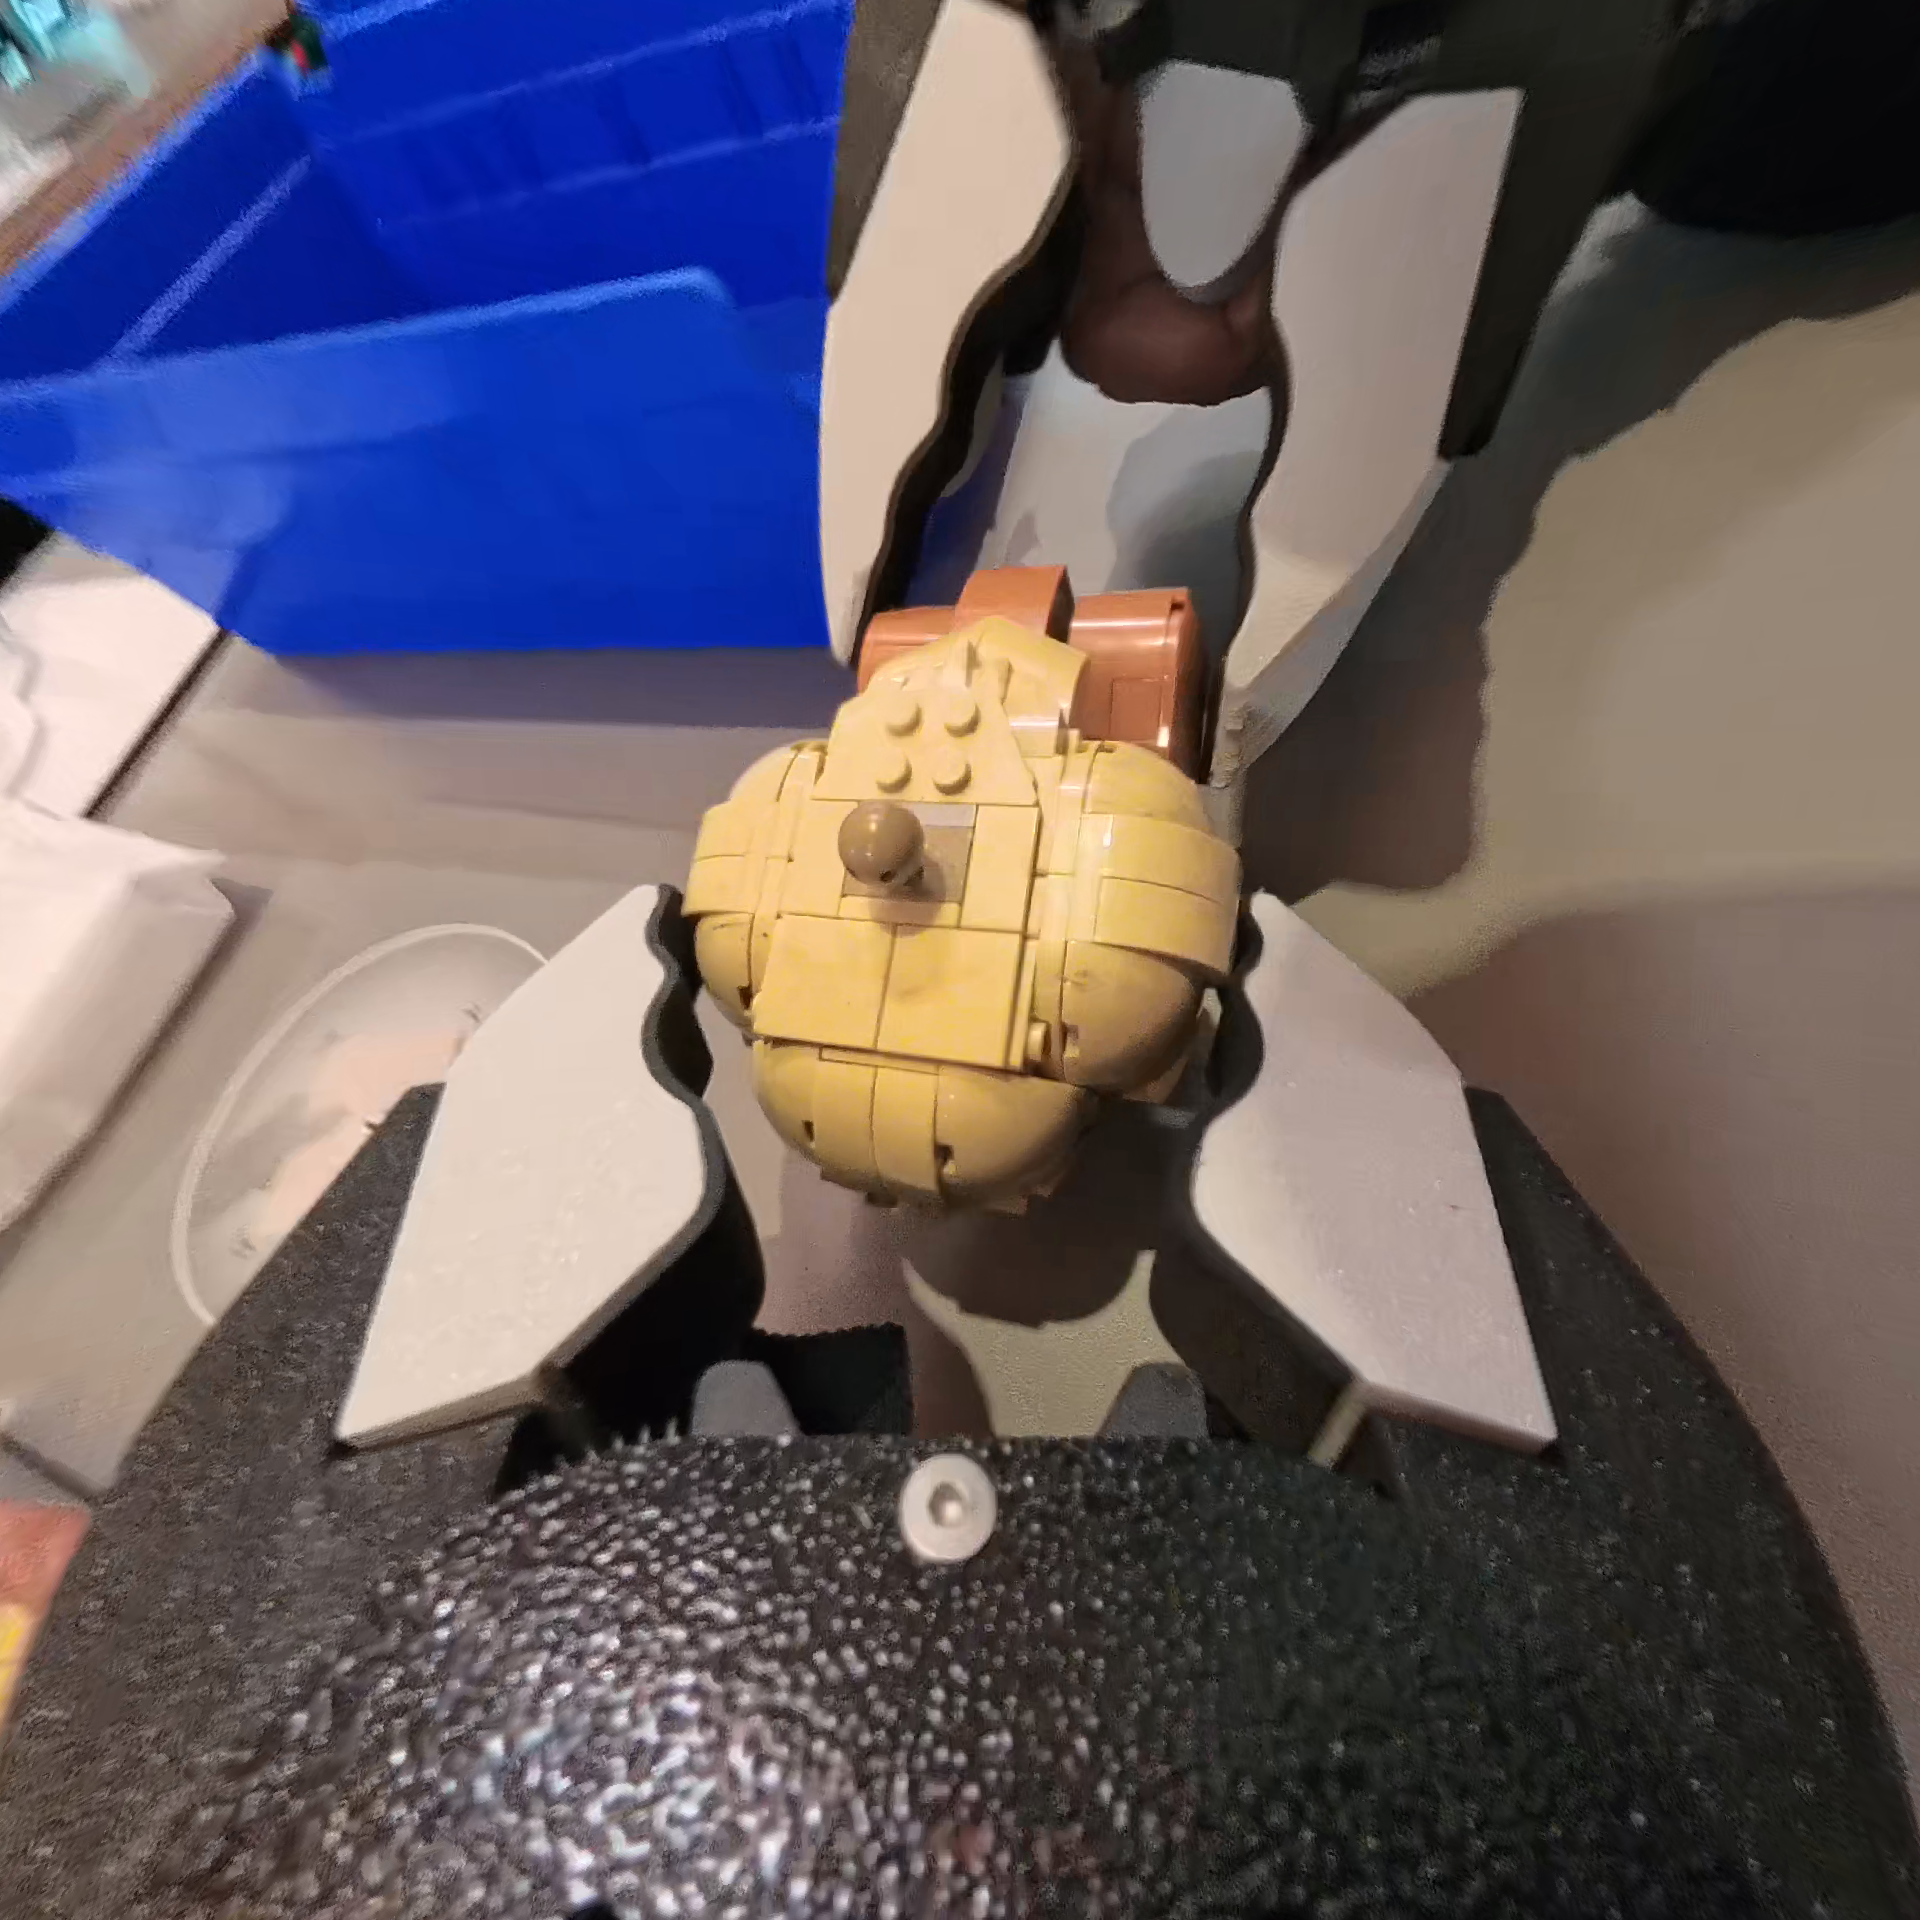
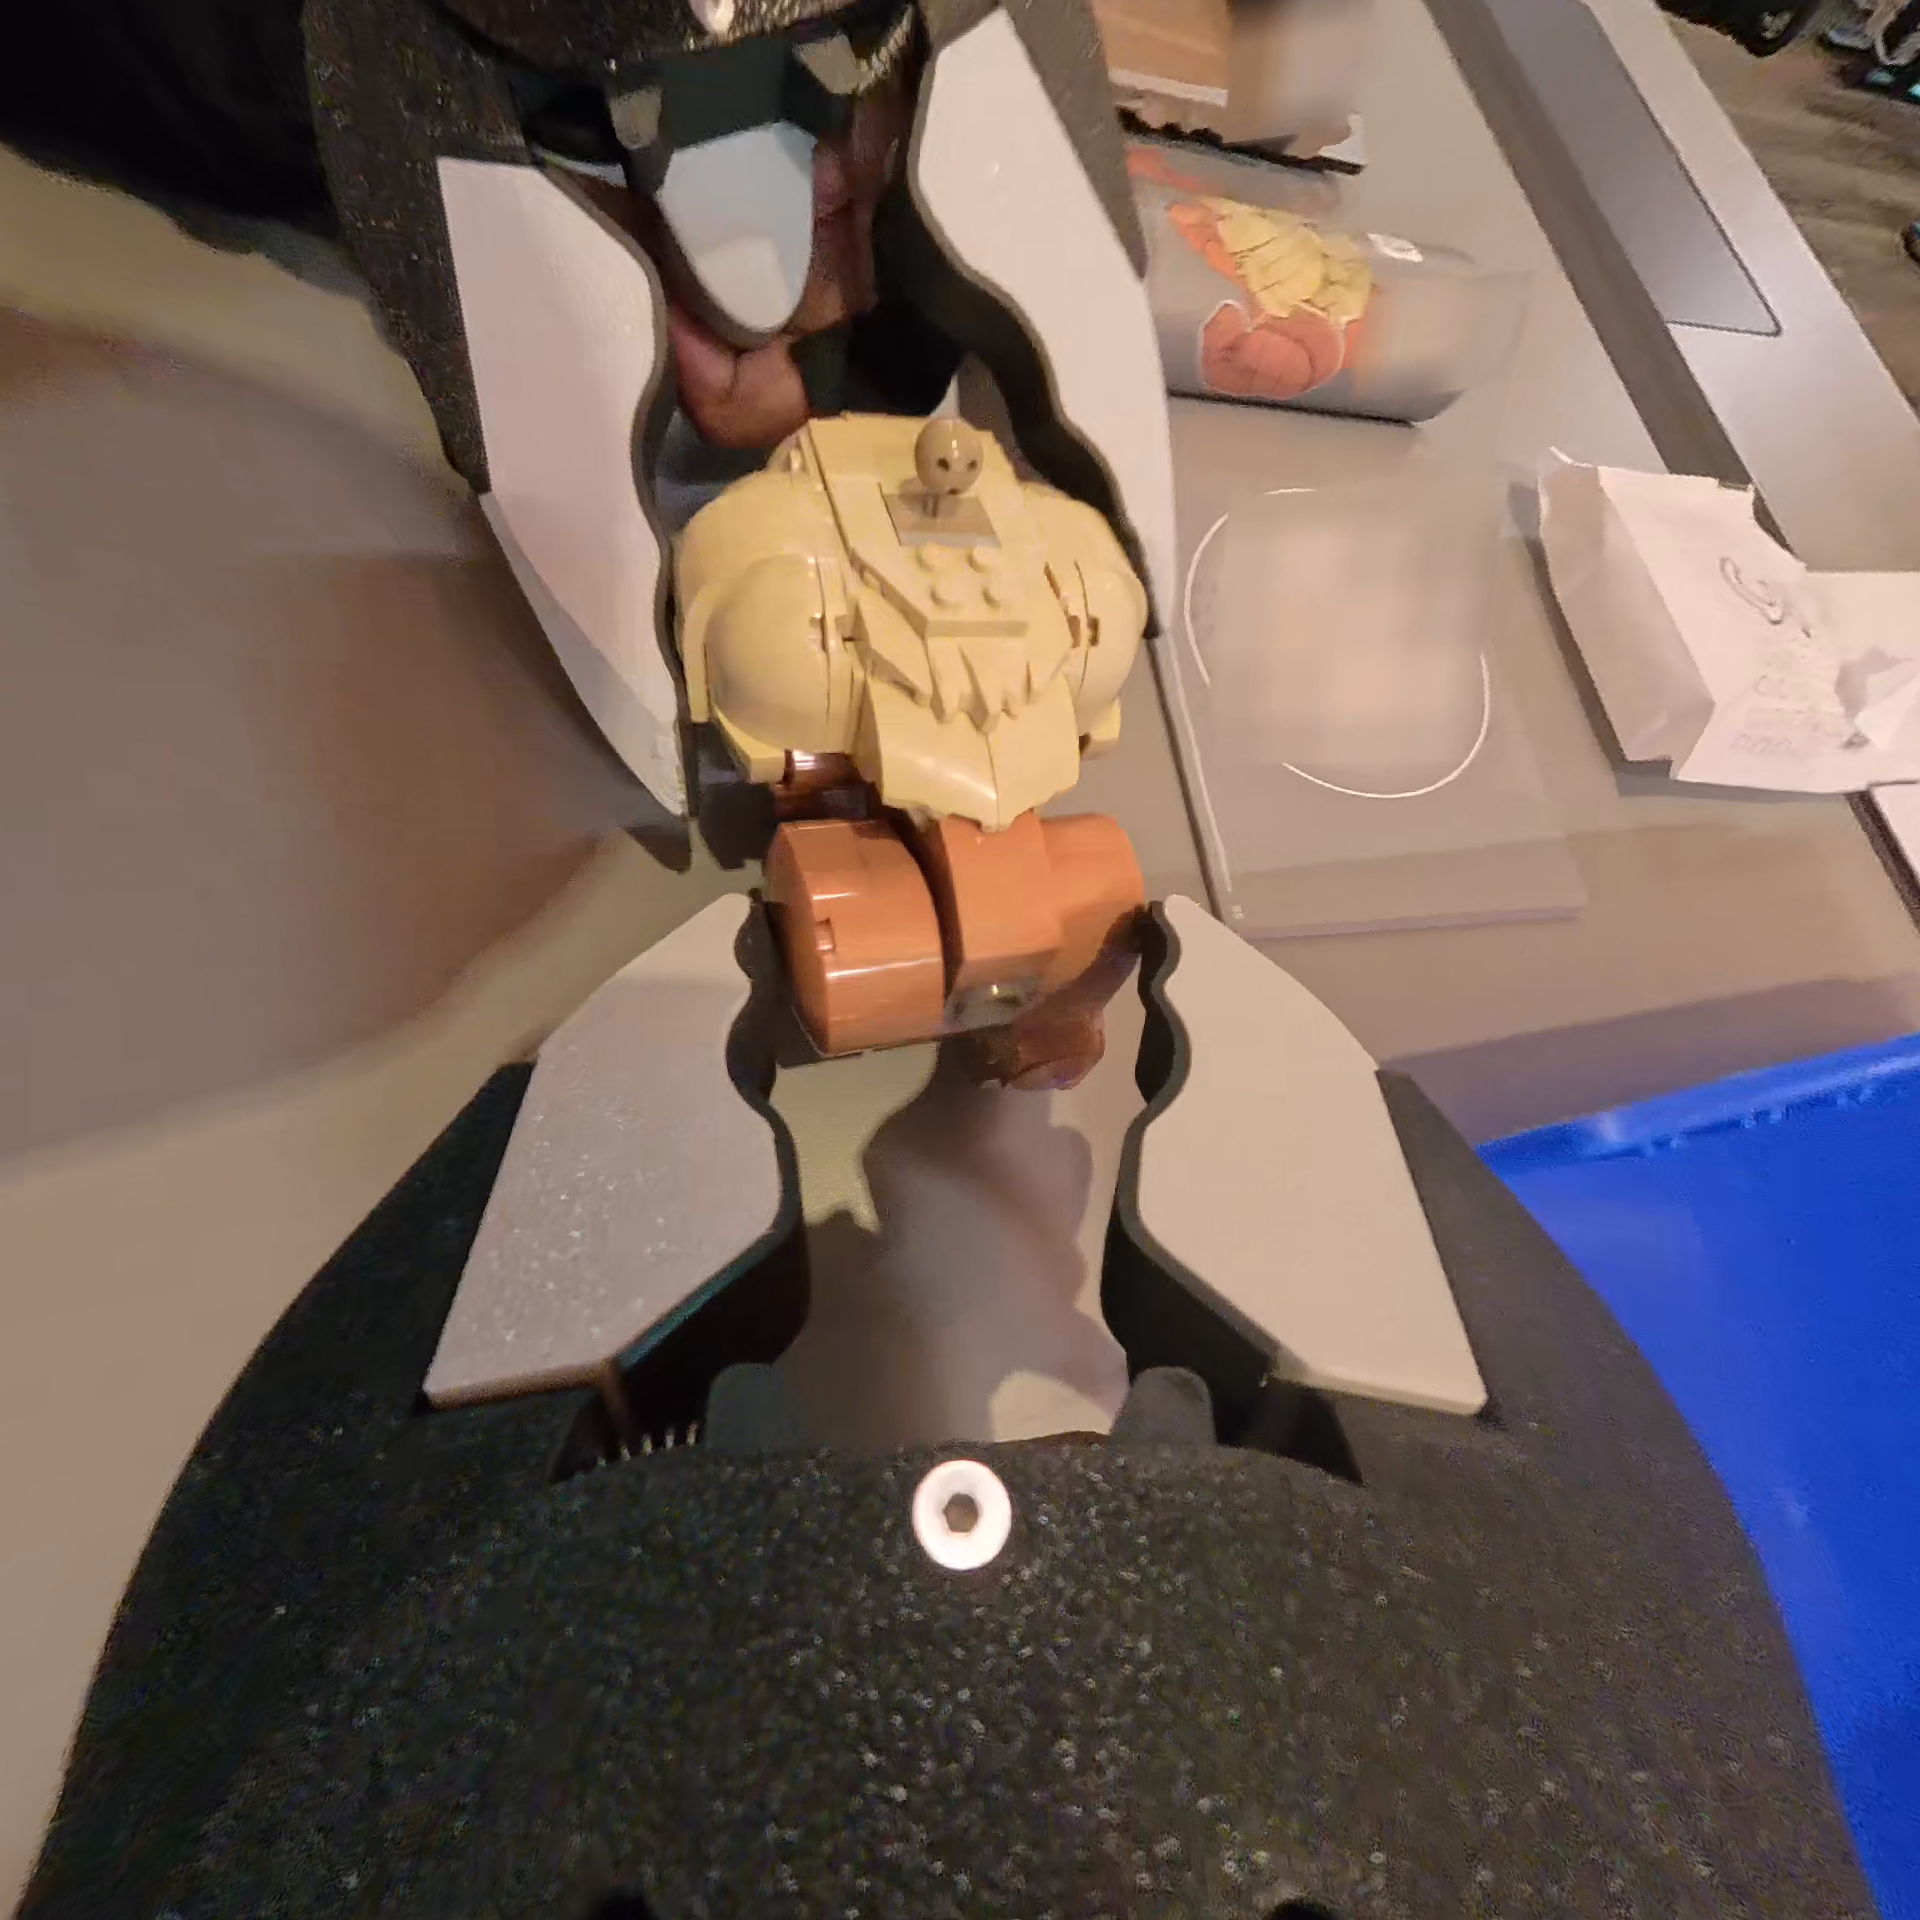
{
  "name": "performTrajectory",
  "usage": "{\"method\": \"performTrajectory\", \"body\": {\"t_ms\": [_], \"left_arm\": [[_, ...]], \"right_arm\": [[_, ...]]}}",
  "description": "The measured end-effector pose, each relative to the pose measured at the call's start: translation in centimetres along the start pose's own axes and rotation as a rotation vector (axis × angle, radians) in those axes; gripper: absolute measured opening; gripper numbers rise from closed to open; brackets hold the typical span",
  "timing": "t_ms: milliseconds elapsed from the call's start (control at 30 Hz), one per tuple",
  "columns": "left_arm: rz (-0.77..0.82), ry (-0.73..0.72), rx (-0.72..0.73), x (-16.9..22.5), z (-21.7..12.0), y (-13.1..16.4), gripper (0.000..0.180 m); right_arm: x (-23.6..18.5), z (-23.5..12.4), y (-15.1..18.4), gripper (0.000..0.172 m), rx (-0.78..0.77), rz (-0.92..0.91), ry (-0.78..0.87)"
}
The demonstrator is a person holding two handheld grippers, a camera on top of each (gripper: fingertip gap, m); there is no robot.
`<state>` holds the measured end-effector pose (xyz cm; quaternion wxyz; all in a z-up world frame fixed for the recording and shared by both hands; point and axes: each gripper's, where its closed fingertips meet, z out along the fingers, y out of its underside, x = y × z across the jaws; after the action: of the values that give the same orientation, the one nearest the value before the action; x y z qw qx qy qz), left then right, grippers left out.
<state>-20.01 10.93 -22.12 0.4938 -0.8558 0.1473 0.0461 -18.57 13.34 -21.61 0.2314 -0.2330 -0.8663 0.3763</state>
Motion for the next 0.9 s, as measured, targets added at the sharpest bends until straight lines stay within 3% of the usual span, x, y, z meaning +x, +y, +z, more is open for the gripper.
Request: {"method": "performTrajectory", "body": {"t_ms": [133, 400, 633, 900], "left_arm": [[-0.252, 0.037, 0.017, -1.2, 0.0, 0.3, 0.095], [-0.609, 0.108, 0.082, -2.4, -0.3, 0.5, 0.095], [-0.657, 0.085, 0.089, -2.8, -0.3, 0.7, 0.095], [-0.610, 0.033, 0.064, -2.8, -0.2, 0.7, 0.095]], "right_arm": [[0.9, -1.1, -1.0, 0.072, 0.075, 0.094, 0.023], [0.9, -0.2, -0.3, 0.056, 0.059, 0.332, 0.039], [0.3, 1.3, 0.0, 0.052, 0.042, 0.485, 0.053], [0.5, 2.1, 0.4, 0.045, 0.017, 0.439, 0.121]]}}
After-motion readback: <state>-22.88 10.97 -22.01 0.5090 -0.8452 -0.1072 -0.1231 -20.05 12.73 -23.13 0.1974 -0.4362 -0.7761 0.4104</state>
